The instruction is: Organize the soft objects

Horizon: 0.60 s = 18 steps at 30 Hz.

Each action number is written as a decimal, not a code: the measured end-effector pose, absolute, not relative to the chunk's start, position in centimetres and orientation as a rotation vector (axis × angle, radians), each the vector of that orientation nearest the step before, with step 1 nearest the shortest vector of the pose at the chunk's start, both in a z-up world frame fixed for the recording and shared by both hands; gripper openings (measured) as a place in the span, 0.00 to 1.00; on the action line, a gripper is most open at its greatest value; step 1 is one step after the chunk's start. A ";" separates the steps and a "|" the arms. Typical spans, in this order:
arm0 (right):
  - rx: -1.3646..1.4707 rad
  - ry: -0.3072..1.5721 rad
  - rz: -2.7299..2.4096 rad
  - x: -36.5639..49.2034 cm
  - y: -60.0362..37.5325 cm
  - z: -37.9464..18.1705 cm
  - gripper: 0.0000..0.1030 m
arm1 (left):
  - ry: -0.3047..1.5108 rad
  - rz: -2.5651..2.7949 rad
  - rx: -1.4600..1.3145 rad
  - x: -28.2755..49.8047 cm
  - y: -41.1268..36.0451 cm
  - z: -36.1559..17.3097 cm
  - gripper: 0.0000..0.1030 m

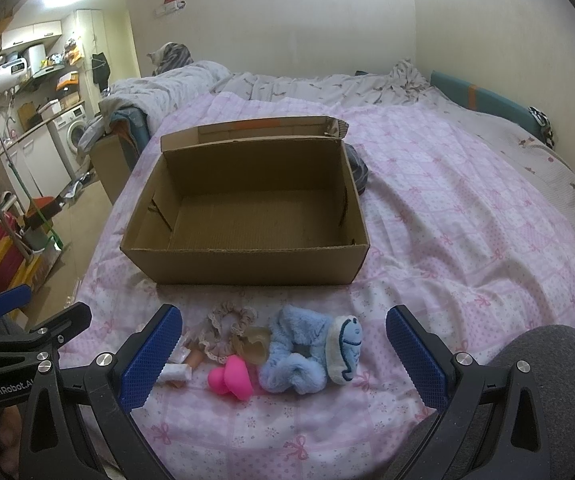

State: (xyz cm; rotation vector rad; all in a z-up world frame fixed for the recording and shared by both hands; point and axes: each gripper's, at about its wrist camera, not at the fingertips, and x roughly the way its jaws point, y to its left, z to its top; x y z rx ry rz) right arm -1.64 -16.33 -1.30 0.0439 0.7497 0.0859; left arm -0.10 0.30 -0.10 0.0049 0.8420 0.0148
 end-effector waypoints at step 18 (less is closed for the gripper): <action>0.043 0.751 0.086 -1.6 -16.3 -1.3 1.00 | 0.844 0.017 0.008 -0.1 0.2 -0.2 1.00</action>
